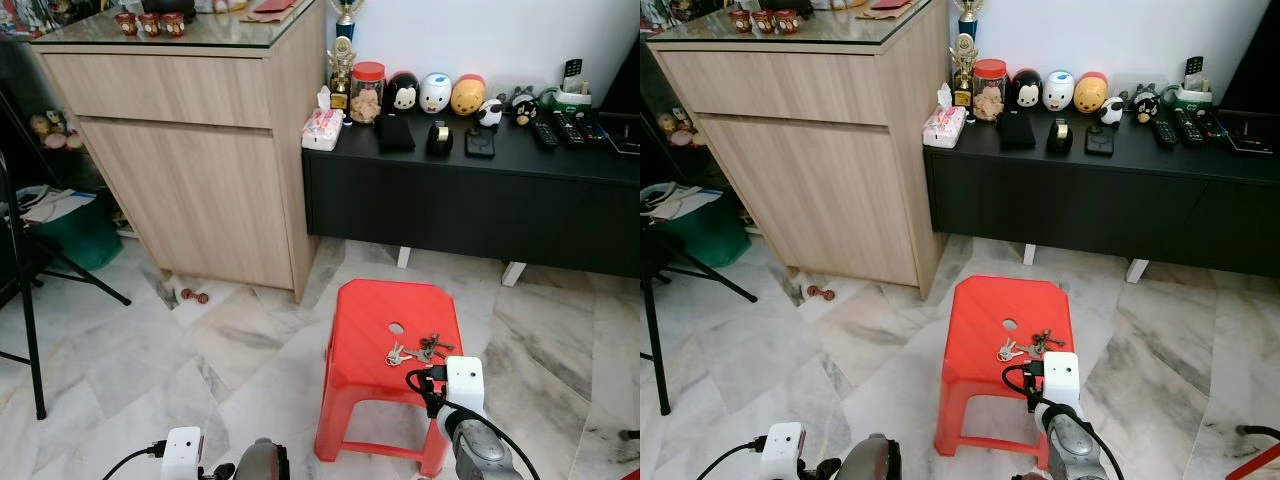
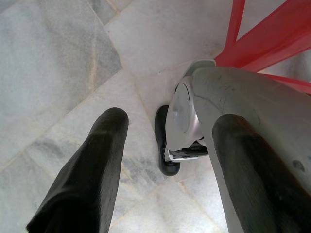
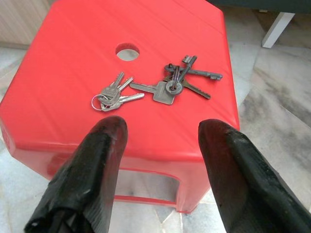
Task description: Hang keys on a hook
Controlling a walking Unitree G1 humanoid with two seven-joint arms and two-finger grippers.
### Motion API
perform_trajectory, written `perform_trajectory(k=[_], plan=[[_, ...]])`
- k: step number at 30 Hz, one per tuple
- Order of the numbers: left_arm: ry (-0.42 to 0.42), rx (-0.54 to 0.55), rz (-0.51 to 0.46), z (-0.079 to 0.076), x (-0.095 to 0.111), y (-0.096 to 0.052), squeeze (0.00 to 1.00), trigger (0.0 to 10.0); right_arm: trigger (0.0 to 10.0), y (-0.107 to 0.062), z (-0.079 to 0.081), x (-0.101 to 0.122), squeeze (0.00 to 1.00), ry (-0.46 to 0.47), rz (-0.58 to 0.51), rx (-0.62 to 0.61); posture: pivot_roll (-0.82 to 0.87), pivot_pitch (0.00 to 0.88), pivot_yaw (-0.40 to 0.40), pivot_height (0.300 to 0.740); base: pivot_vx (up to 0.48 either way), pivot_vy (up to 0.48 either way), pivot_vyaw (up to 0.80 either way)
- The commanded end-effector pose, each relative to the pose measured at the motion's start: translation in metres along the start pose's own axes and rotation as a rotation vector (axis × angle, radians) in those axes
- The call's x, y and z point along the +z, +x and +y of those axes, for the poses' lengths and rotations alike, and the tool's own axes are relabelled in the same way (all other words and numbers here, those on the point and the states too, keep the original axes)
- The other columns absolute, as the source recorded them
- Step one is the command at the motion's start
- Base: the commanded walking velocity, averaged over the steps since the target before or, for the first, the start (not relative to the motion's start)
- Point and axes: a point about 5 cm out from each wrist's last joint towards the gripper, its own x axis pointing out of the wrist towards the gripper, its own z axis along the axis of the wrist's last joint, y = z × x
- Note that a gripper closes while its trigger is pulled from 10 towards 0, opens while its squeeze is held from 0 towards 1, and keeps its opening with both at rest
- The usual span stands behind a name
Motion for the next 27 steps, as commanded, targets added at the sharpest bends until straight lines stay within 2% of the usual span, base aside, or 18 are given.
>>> perform_trajectory(k=[1,10,14,27], plan=[[-0.017,0.010,0.006,0.0022,-0.0037,-0.0012,0.00,10.0,10.0,-0.0002,-0.0006,-0.0011,0.00,0.020,0.006,-0.002,0.03,0.047,0.023,0.645,0.000,0.000,0.00],[-0.017,0.009,0.008,0.0022,-0.0038,-0.0012,0.00,10.0,10.0,-0.0002,-0.0015,0.0008,0.00,-0.011,-0.008,0.012,0.03,0.048,0.022,0.645,0.201,0.000,0.00],[-0.016,0.008,0.008,0.0021,-0.0038,-0.0012,0.00,10.0,10.0,0.0001,0.0011,0.0019,0.00,-0.009,-0.017,0.014,0.03,0.048,0.022,0.645,0.293,0.000,0.80],[-0.011,0.005,0.011,0.0020,-0.0036,-0.0011,0.00,10.0,10.0,-0.0002,0.0024,0.0007,0.00,0.013,-0.014,0.009,0.03,0.049,0.022,0.645,0.303,0.000,0.00]])
